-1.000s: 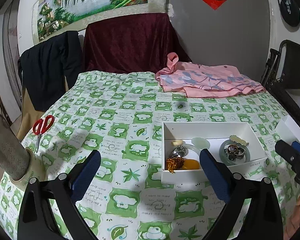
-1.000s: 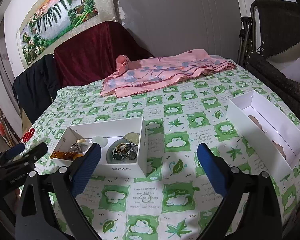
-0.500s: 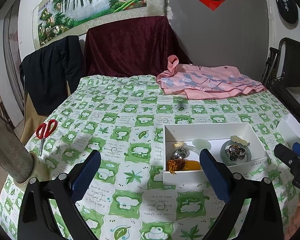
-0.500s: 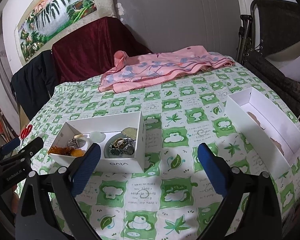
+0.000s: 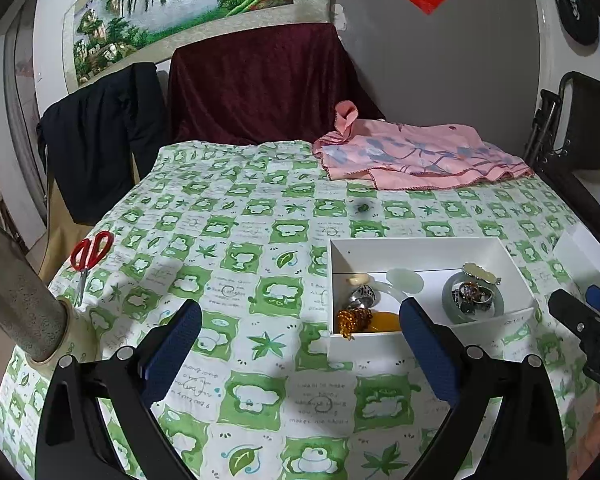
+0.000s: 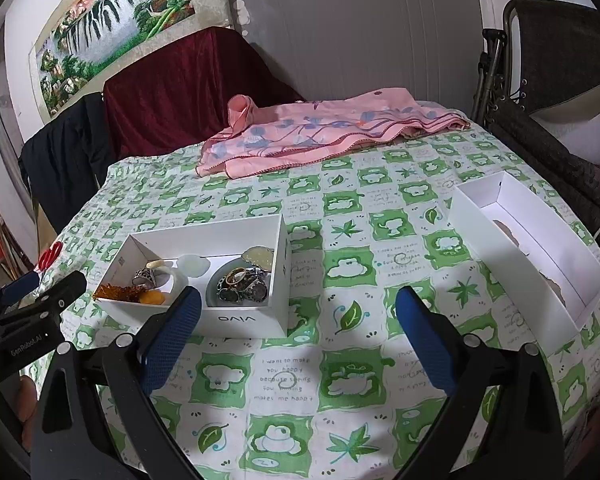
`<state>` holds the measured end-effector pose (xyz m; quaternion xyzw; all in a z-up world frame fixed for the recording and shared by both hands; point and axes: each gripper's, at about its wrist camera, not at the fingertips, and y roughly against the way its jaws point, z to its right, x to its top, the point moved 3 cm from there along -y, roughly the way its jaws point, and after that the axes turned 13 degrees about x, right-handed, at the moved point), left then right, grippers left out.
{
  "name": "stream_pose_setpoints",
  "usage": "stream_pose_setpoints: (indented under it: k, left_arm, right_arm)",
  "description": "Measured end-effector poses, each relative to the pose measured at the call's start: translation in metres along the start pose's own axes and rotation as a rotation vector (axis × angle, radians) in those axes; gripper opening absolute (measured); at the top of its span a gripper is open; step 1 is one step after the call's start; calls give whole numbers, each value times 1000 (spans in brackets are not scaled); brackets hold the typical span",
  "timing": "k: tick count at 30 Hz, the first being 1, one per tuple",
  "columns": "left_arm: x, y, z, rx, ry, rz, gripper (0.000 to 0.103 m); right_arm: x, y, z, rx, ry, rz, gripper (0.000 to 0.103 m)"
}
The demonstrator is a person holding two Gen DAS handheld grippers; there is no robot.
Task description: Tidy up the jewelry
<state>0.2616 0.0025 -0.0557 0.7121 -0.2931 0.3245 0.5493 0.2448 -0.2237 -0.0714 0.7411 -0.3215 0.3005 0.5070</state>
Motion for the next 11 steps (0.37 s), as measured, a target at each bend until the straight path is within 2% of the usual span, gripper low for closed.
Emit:
stream_pose_setpoints:
  k: [11]
  left_arm:
    - [0,12,10,9,-41,58,97]
  right_arm:
    - [0,0,0,-1,1,4,93]
